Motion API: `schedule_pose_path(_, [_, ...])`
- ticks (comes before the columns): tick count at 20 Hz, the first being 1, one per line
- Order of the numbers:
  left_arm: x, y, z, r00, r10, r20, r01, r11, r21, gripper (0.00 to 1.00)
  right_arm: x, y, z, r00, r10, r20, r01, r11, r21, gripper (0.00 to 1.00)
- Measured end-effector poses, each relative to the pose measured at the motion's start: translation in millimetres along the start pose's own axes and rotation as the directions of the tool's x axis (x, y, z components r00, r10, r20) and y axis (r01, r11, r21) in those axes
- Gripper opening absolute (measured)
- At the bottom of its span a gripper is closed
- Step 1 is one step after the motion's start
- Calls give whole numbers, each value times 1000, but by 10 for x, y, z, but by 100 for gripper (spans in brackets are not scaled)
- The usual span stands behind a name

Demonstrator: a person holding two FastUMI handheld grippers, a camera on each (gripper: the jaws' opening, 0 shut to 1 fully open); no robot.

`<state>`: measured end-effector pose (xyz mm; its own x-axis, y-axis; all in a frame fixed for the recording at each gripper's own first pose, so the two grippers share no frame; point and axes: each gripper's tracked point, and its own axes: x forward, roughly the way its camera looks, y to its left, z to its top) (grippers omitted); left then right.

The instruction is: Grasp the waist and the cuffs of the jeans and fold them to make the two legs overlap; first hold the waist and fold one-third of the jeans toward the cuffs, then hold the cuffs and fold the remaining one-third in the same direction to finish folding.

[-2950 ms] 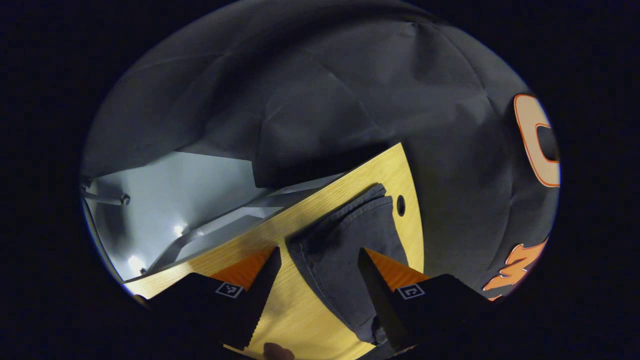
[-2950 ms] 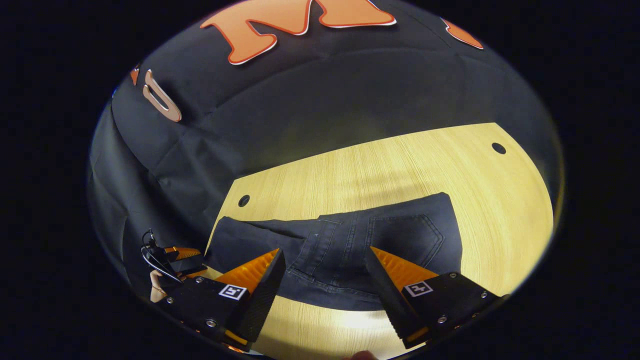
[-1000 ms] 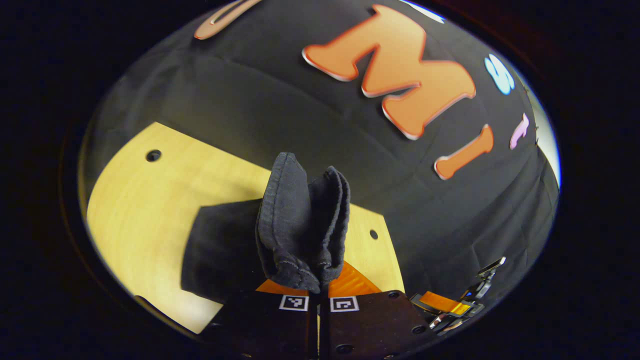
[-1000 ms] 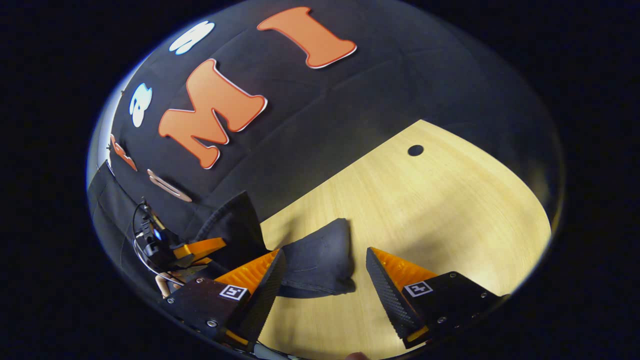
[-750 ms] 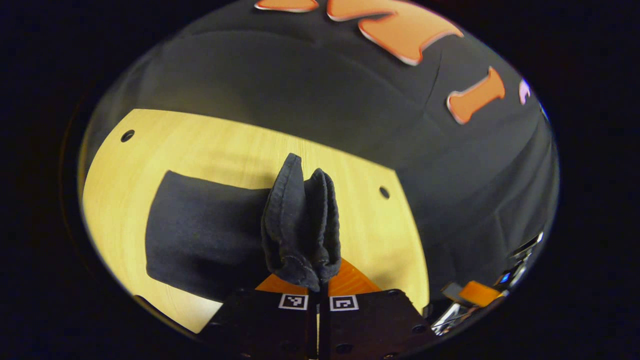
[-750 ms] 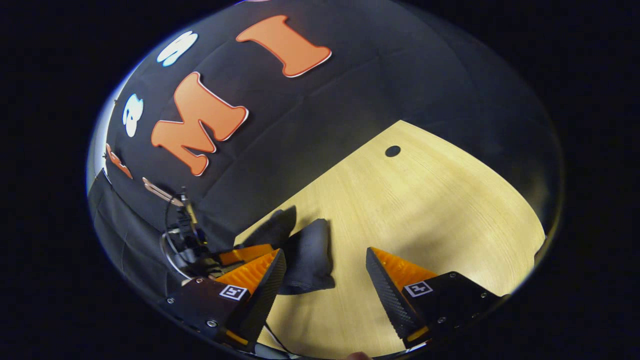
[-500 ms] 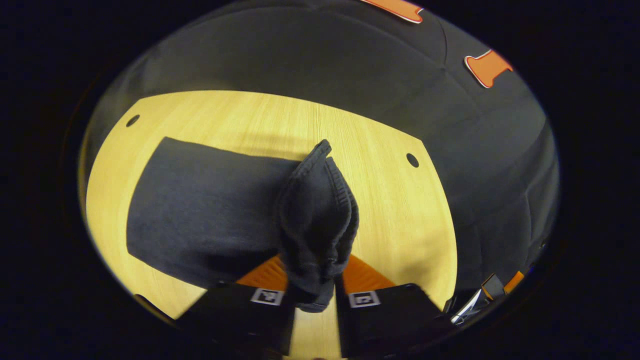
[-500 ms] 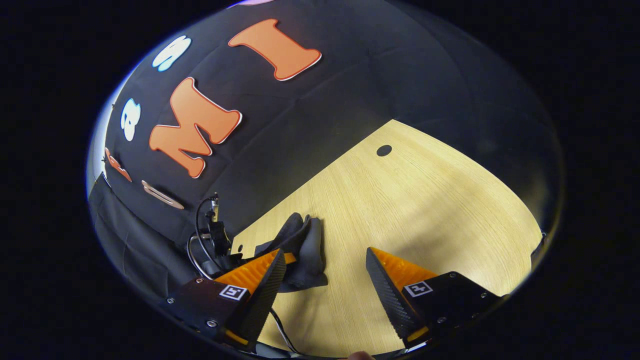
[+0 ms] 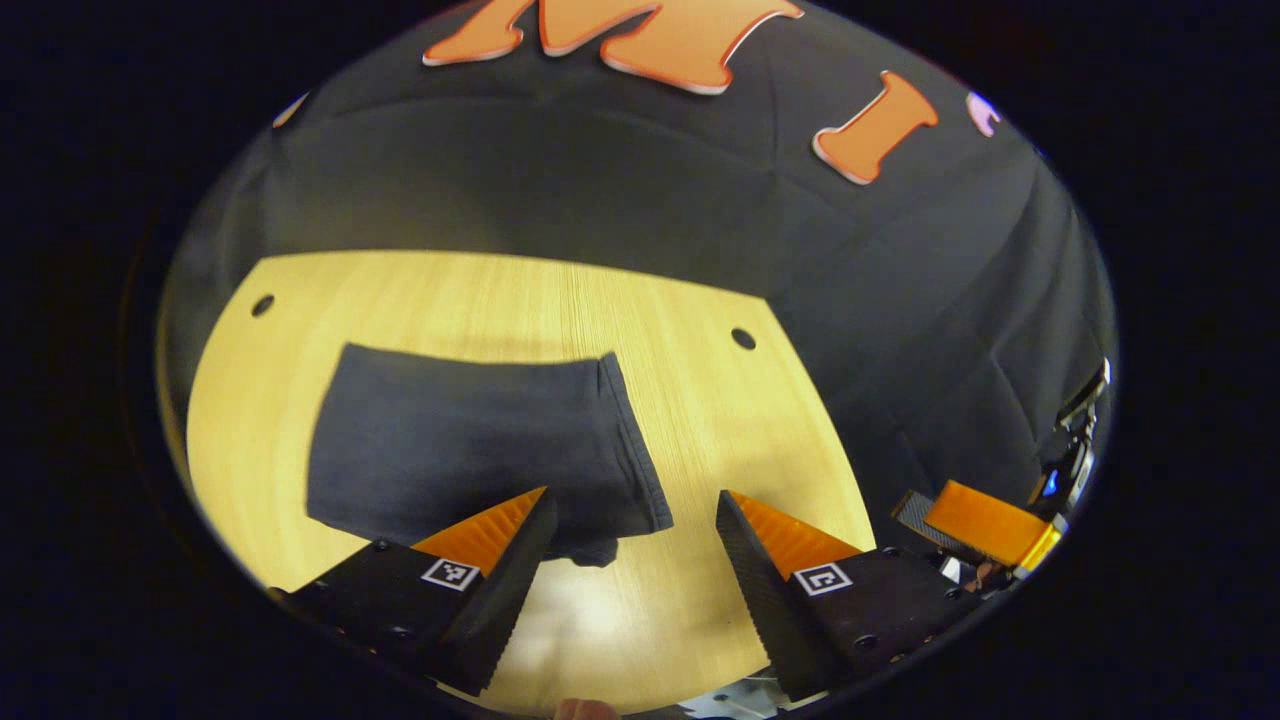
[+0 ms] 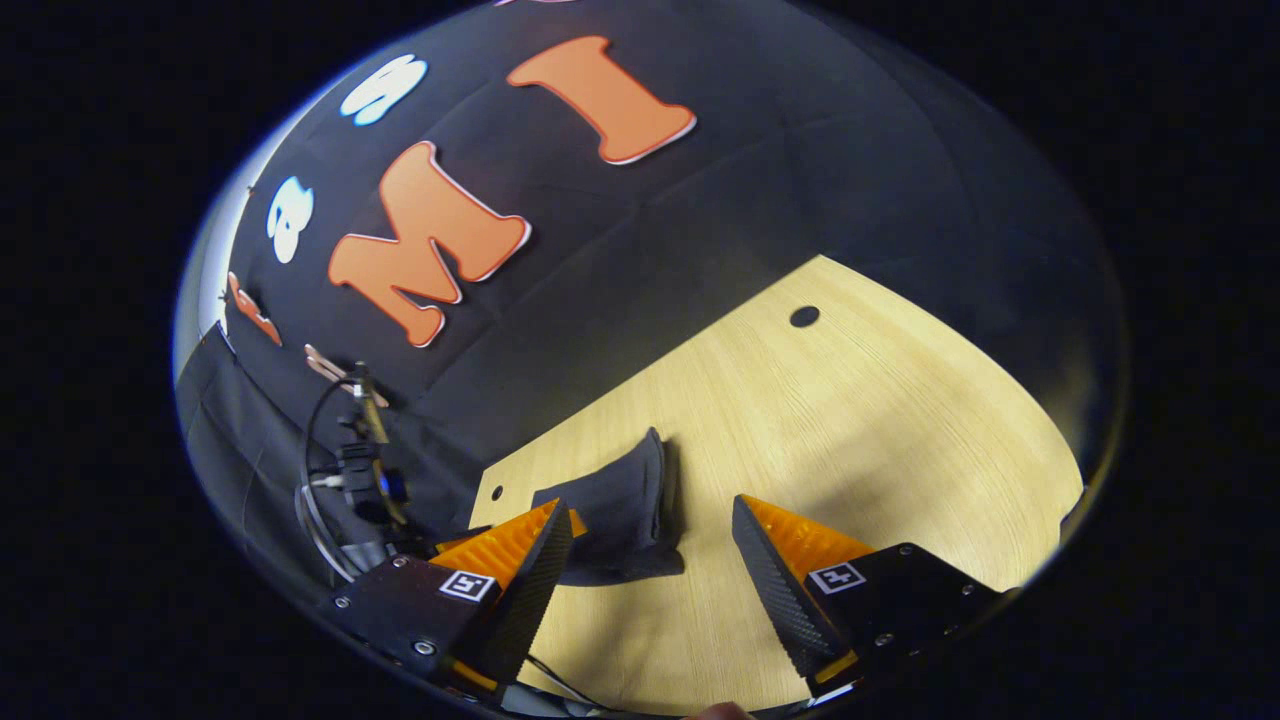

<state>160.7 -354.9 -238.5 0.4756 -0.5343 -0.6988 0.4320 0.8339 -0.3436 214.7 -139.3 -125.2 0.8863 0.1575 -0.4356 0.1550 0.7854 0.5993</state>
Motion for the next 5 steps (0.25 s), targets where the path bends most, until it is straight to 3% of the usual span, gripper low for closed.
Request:
schedule_pose_path(3, [-711, 141, 292, 988, -10, 151, 10, 1000, 1, 98, -56, 373, 241, 997, 8, 79, 1, 994, -113, 98])
schedule_pose_path(5, [-1217, 428, 536, 962, 38, 269, -35, 999, -16, 94, -94, 655, 386, 989, 14, 146, 15, 980, -197, 98])
